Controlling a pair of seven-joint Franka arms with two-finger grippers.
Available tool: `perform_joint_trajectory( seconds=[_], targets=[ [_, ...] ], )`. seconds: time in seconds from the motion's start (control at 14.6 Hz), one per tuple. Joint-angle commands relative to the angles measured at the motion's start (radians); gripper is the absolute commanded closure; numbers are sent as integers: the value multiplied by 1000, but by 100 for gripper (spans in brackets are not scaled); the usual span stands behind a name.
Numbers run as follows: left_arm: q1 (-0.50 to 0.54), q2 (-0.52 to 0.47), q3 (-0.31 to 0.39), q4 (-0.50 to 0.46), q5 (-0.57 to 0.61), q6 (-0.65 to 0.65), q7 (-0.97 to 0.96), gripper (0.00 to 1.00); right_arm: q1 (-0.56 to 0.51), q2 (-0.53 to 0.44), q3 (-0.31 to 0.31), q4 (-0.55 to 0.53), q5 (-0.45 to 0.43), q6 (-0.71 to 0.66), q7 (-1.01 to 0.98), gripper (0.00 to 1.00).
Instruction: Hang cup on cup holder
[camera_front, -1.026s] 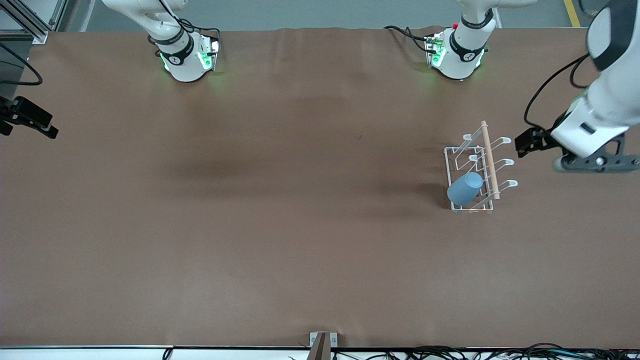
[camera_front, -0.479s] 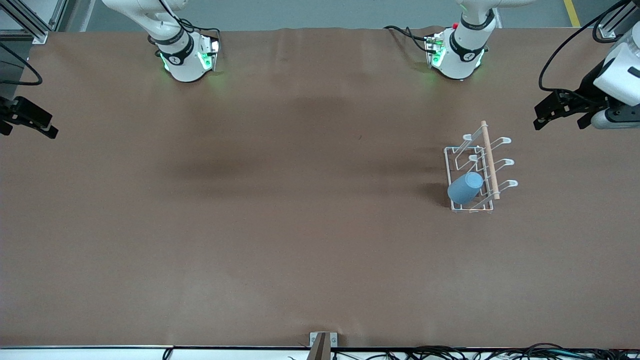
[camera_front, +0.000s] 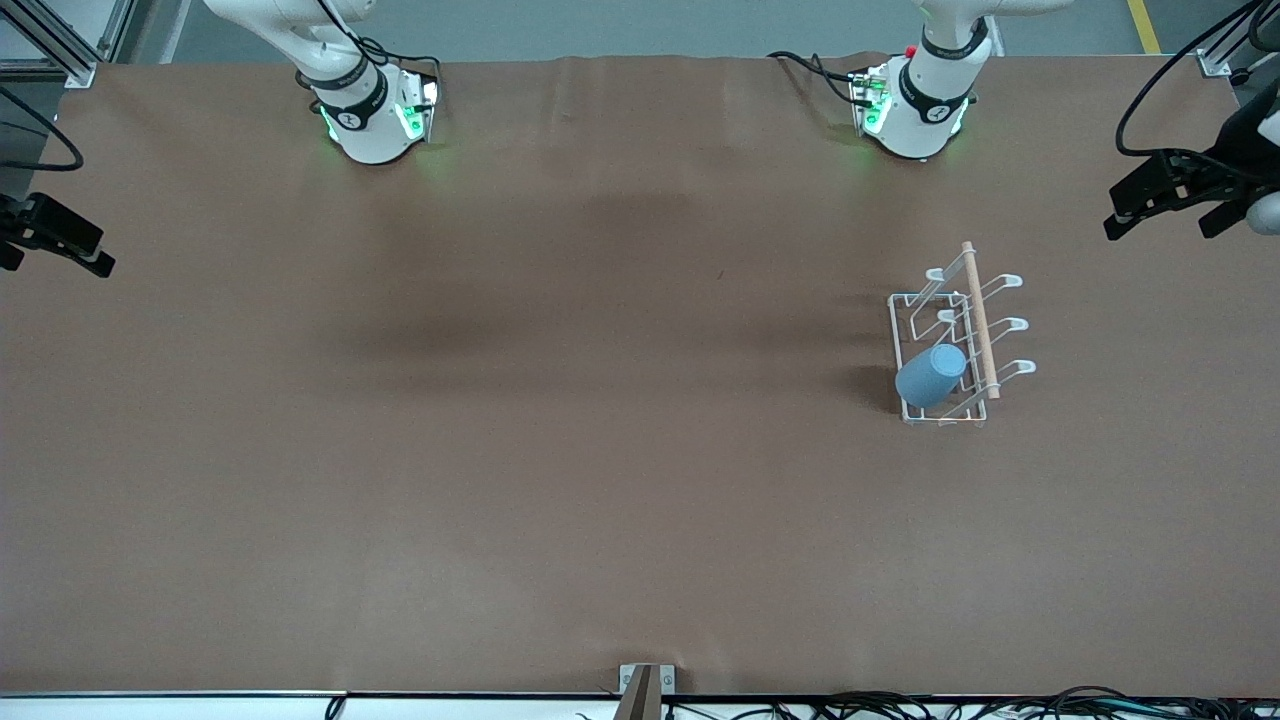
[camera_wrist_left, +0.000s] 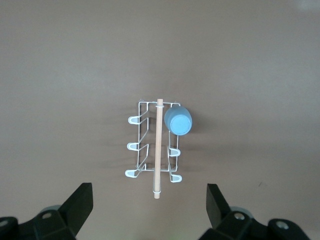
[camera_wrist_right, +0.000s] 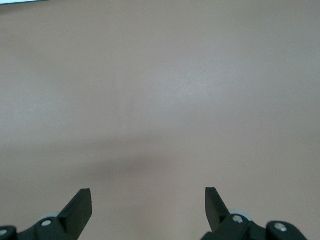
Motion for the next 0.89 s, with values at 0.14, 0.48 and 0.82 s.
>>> perform_joint_trajectory(
  seconds=[0.14,0.48,0.82],
  targets=[
    [-11,15,2,-2,11,-12,1,0,2,0,-2,8,-14,-9,-2,0],
    [-8,12,-19,-13,16,-8,-15,0,1,0,-4,8,-14,-9,-3,0],
    [-1,12,-19,-11,16,5,-1,0,1,0,-4,8,-14,-9,-3,0]
  ],
)
